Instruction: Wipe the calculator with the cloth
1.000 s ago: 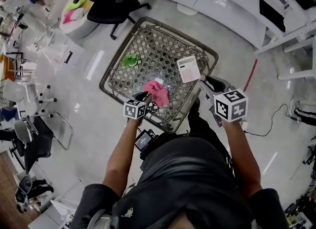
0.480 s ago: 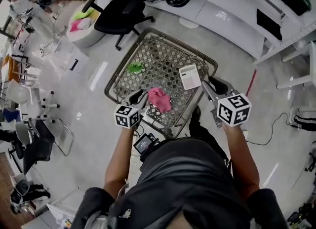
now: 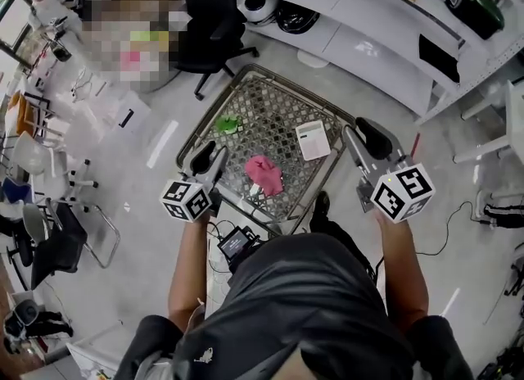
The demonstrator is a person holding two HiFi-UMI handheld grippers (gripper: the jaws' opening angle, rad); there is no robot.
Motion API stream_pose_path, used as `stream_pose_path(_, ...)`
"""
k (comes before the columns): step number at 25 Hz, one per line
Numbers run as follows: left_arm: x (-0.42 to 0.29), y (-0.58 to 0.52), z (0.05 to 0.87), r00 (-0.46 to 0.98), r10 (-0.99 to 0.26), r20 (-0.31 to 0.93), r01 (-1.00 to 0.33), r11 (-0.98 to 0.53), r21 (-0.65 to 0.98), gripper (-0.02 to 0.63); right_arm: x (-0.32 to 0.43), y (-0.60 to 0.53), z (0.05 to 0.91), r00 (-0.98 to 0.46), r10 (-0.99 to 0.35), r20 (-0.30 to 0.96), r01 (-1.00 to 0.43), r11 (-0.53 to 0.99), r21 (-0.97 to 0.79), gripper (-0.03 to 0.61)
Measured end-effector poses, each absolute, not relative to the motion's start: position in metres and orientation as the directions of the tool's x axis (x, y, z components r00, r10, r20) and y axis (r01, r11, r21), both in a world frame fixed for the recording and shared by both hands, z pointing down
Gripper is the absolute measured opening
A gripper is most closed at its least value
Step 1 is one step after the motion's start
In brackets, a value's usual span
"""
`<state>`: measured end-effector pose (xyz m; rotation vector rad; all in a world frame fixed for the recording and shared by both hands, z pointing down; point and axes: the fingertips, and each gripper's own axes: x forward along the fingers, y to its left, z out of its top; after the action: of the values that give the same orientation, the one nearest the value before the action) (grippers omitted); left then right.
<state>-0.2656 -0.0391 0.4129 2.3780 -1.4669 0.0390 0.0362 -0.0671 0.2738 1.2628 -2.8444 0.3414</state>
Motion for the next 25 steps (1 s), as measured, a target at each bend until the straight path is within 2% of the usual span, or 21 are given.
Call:
stream_pose_path(7, -0.276, -0.026, 0.344, 0.425, -0.904, 0.058, -0.889, -0.404, 0.215, 0.176, 0.034, -0.038, 0.219, -0.693, -0.721, 0.005, -0.715, 0.686, -0.138, 0.117)
stream_pose_path(14, -0.271, -0.019, 0.32, 0.425, -0.905, 0.027, -0.897, -0.417, 0.146, 0.176, 0.032, -0.017, 0.184, -0.704, -0.708, -0.05, -0.703, 0.705, -0.09, 0.117)
stream_pose_path(25, -0.264, -0.017, 0.322, 0.425, -0.905, 0.02, -0.9, -0.42, 0.114, 0.176, 0.032, -0.015, 0.207, -0.696, -0.716, 0.045, -0.717, 0.694, -0.062, 0.117)
